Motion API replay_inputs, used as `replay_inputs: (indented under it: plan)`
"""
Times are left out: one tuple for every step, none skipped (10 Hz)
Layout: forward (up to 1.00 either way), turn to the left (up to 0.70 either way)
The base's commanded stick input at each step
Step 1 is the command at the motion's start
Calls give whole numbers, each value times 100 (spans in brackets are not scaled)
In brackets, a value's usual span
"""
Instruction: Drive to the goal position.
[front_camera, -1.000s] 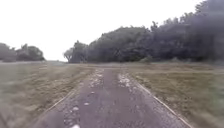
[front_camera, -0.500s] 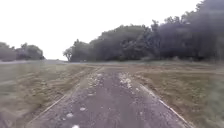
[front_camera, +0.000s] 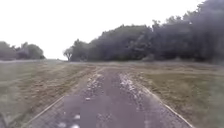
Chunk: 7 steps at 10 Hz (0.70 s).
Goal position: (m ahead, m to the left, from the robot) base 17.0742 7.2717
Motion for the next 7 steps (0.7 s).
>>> replay_inputs:
  plan:
    - [45, 0]
    - [45, 0]
    - [45, 0]
    - [45, 0]
    - [45, 0]
    - [45, 0]
    - [45, 0]
